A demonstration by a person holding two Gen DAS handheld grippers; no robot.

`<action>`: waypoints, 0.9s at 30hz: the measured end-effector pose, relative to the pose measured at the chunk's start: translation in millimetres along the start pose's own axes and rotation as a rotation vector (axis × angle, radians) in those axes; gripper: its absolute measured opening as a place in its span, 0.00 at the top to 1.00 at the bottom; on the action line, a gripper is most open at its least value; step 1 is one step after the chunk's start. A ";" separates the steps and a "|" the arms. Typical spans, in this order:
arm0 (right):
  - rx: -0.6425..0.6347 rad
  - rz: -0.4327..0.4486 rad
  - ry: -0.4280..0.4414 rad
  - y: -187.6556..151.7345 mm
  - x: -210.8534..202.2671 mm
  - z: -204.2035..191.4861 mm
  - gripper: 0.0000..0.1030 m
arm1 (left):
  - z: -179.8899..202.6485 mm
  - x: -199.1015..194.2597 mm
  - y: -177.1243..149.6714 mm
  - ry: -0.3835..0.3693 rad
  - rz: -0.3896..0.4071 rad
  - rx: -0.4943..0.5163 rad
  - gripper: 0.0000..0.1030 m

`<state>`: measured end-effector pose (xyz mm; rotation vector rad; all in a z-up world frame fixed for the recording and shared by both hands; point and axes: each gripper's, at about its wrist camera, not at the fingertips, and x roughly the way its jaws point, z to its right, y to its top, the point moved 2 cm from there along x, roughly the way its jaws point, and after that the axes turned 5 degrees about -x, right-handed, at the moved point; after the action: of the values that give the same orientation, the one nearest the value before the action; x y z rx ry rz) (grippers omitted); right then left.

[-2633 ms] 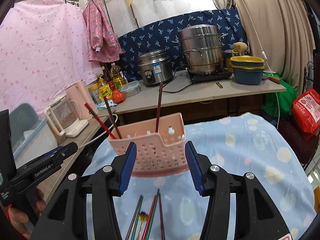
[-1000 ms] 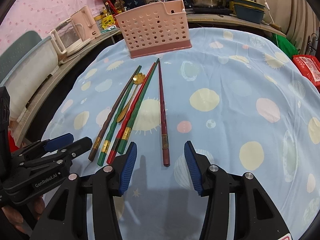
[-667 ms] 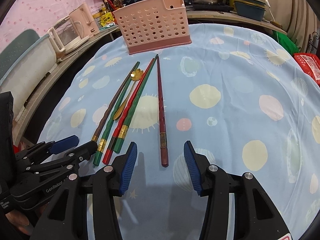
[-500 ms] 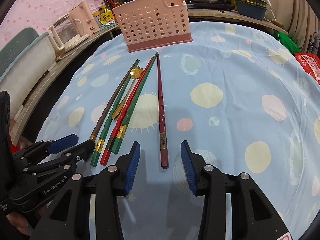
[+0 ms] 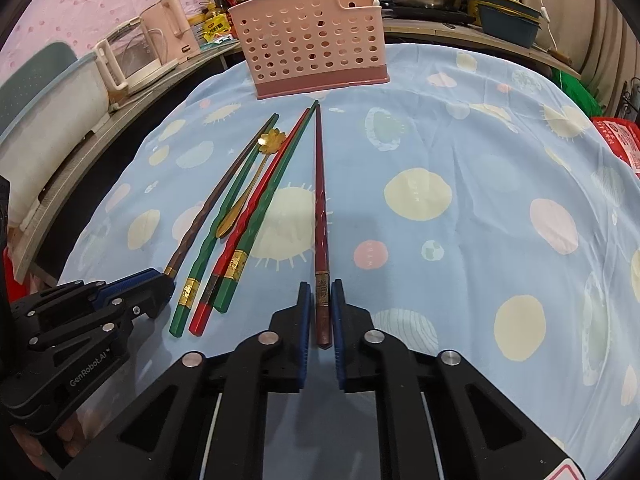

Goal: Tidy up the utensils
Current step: 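Grasp a dark-red chopstick with the right tool while the left tool grasps a dark-brown chopstick, then lift both chopsticks and carry them over the pink holder with both tools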

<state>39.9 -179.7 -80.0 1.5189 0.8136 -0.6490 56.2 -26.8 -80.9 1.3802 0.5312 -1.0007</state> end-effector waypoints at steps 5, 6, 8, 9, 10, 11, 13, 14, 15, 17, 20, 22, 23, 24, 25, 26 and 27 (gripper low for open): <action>0.001 0.006 -0.001 -1.5 -3.4 0.3 0.93 | -0.5 -1.6 -0.4 -0.017 -0.007 -0.015 0.93; 0.003 0.008 0.000 -1.6 -4.0 0.5 0.93 | -0.8 -2.7 -0.3 -0.019 -0.007 -0.018 0.93; 0.010 0.014 0.004 -1.9 -7.3 1.4 0.93 | -0.9 -5.3 0.2 -0.018 -0.001 -0.020 0.93; 0.012 0.018 0.005 -1.7 -9.0 1.7 0.93 | -1.0 -7.5 1.0 -0.019 0.003 -0.021 0.93; 0.014 0.023 0.006 -1.4 -11.5 2.1 0.93 | -1.3 -9.6 1.8 -0.022 0.008 -0.023 0.93; 0.016 0.030 0.006 -0.9 -14.2 2.5 0.93 | -1.5 -11.8 2.5 -0.023 0.013 -0.024 0.93; 0.021 0.041 0.008 0.3 -19.4 3.6 0.93 | -1.3 -17.5 4.6 -0.027 0.024 -0.028 0.93; 0.024 0.048 0.008 1.1 -22.2 4.3 0.93 | -1.7 -20.5 5.9 -0.029 0.030 -0.030 0.93; 0.028 0.058 0.009 2.2 -26.1 5.1 0.93 | -2.3 -23.4 7.1 -0.030 0.036 -0.033 0.93; 0.036 0.078 0.010 4.7 -33.9 7.1 0.93 | -2.7 -31.3 10.7 -0.034 0.053 -0.036 0.93; 0.047 0.114 0.012 10.8 -47.0 10.2 0.93 | -3.4 -44.0 17.8 -0.040 0.082 -0.043 0.93; 0.056 0.142 0.013 16.6 -57.8 12.7 0.93 | -3.8 -52.3 23.5 -0.046 0.100 -0.048 0.93; 0.061 0.156 0.015 19.8 -63.2 14.1 0.93 | -3.5 -56.5 26.5 -0.047 0.109 -0.051 0.93; 0.065 0.167 0.015 22.7 -67.5 14.8 0.93 | -3.0 -59.6 28.3 -0.049 0.115 -0.053 0.93; 0.069 0.181 0.016 26.6 -72.7 16.0 0.93 | -2.7 -64.7 31.7 -0.053 0.128 -0.056 0.93; 0.072 0.193 0.015 30.6 -77.7 17.2 0.93 | -2.7 -68.7 34.4 -0.054 0.139 -0.057 0.93; 0.074 0.202 0.015 34.5 -81.6 18.4 0.93 | -2.3 -73.3 37.9 -0.053 0.152 -0.057 0.93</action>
<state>20.0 -208.6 3.4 1.6499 0.6429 -0.5238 50.7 -8.9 -0.6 1.3195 0.4065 -0.8904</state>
